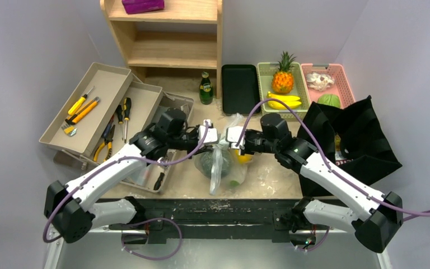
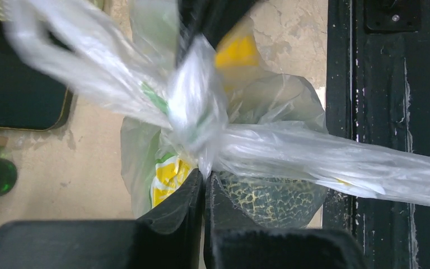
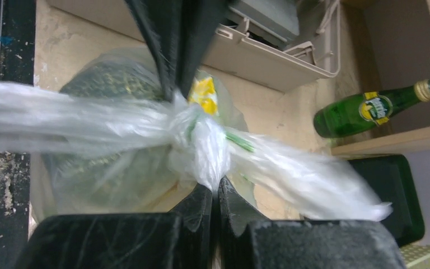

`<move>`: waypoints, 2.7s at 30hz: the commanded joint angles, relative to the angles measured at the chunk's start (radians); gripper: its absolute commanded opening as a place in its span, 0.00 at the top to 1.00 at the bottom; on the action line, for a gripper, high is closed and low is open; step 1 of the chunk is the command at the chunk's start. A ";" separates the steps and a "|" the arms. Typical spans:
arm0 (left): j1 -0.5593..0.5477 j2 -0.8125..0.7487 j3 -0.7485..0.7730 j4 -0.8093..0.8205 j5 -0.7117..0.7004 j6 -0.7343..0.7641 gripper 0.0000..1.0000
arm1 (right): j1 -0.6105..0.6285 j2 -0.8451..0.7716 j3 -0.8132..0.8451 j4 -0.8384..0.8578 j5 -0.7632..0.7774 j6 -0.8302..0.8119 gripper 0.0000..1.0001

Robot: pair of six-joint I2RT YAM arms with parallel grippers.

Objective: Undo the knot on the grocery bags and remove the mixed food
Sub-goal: Untie the takeout bag at the center of the board.

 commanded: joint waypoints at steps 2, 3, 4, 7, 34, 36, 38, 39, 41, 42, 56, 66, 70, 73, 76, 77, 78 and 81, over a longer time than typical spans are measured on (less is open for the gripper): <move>0.047 -0.190 -0.155 -0.071 -0.042 0.070 1.00 | -0.187 -0.099 0.054 -0.028 -0.039 -0.005 1.00; 0.079 -0.213 -0.171 -0.085 -0.031 0.072 1.00 | -0.230 -0.101 0.059 -0.058 -0.054 -0.010 1.00; 0.111 -0.224 -0.176 -0.118 -0.014 0.083 1.00 | -0.262 -0.104 0.062 -0.085 -0.069 -0.019 1.00; 0.146 -0.244 -0.191 -0.180 -0.015 0.131 1.00 | -0.299 -0.118 0.047 -0.099 -0.100 -0.023 1.00; 0.084 -0.385 -0.281 0.027 -0.150 0.319 1.00 | -0.358 -0.105 -0.018 -0.310 -0.265 -0.142 0.87; 0.042 -0.379 -0.283 0.026 -0.152 0.366 1.00 | -0.343 -0.101 0.015 -0.382 -0.296 -0.144 0.57; 0.013 -0.372 -0.269 0.031 -0.155 0.388 1.00 | -0.328 -0.088 0.078 -0.421 -0.321 -0.088 0.33; 0.003 -0.367 -0.259 0.031 -0.156 0.398 1.00 | -0.320 -0.079 0.114 -0.428 -0.336 -0.043 0.25; -0.010 -0.361 -0.244 0.032 -0.157 0.424 1.00 | -0.297 -0.058 0.192 -0.428 -0.357 0.056 0.20; -0.015 -0.361 -0.241 0.034 -0.157 0.447 1.00 | -0.277 -0.049 0.223 -0.427 -0.360 0.094 0.19; -0.030 -0.381 -0.221 0.073 -0.180 0.666 1.00 | -0.155 0.186 0.325 -0.178 -0.263 0.211 0.24; -0.030 -0.374 -0.219 0.049 -0.150 0.780 1.00 | -0.176 0.234 0.524 -0.244 -0.337 0.148 0.20; -0.030 -0.380 -0.215 0.051 -0.154 0.785 1.00 | -0.179 0.326 0.553 -0.309 -0.325 0.064 0.16; -0.030 -0.388 -0.221 0.047 -0.156 0.815 1.00 | -0.190 0.425 0.628 -0.472 -0.369 -0.019 0.17; -0.030 -0.390 -0.232 0.074 -0.167 0.821 1.00 | -0.189 0.457 0.608 -0.563 -0.389 -0.109 0.20; -0.030 -0.387 -0.232 0.078 -0.171 0.815 1.00 | -0.190 0.465 0.598 -0.576 -0.393 -0.125 0.26; -0.030 -0.385 -0.233 0.082 -0.176 0.810 1.00 | -0.191 0.473 0.593 -0.591 -0.386 -0.132 0.35; -0.029 -0.379 -0.234 0.096 -0.208 0.773 1.00 | -0.200 0.476 0.621 -0.672 -0.377 -0.163 0.67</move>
